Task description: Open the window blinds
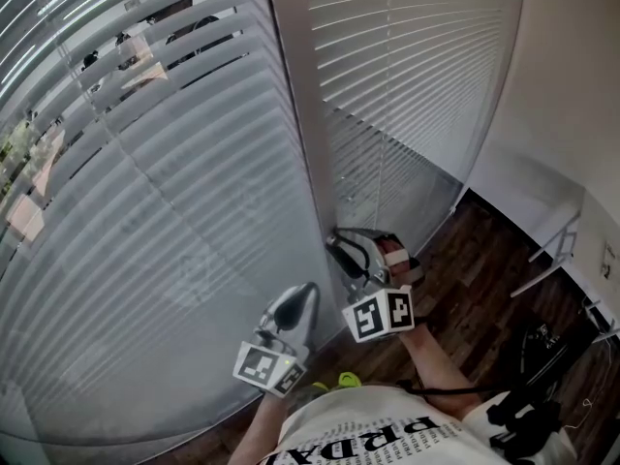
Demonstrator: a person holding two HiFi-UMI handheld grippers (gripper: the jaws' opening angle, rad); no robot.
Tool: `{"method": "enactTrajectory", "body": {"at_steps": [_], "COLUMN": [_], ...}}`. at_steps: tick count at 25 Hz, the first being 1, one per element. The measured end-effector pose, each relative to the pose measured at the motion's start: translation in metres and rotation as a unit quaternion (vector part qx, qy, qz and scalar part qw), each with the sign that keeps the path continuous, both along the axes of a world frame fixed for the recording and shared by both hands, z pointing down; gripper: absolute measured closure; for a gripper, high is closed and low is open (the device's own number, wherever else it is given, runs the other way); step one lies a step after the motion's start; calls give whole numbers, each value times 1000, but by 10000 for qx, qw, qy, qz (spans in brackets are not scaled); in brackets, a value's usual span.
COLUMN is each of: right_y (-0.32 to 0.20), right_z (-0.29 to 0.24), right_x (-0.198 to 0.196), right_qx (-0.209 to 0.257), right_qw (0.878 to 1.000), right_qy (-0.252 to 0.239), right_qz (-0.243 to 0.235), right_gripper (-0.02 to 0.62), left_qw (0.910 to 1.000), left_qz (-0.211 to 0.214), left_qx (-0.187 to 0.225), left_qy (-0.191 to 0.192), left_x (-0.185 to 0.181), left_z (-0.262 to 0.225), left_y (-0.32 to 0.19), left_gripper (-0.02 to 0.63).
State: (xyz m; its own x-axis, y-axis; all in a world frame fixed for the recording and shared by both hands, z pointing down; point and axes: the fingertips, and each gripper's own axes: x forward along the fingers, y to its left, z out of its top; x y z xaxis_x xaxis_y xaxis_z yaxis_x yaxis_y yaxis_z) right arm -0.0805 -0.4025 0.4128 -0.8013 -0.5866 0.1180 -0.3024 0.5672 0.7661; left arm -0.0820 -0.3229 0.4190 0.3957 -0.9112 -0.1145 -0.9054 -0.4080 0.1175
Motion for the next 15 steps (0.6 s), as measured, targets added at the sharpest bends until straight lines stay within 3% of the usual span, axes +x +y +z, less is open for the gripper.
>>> {"method": "enactTrajectory", "body": {"at_steps": [9,15], "right_y": [-1,-3], "right_z": [-1,-2], "right_x": [1,3], "right_qx": [-377,-1145], "right_qw": [9983,9876], "right_qy": [-440,-1070], "right_qz": [52,-30], "right_gripper": [465,465], "left_qw": [10000,10000], "left_qz": [-26,-53], "left_qx": [-21,-28], "left_qy": [44,46], "left_x": [-1,-2], "left_z": [3,2], "left_y": [-3,-3], "left_gripper": [614,615]}}
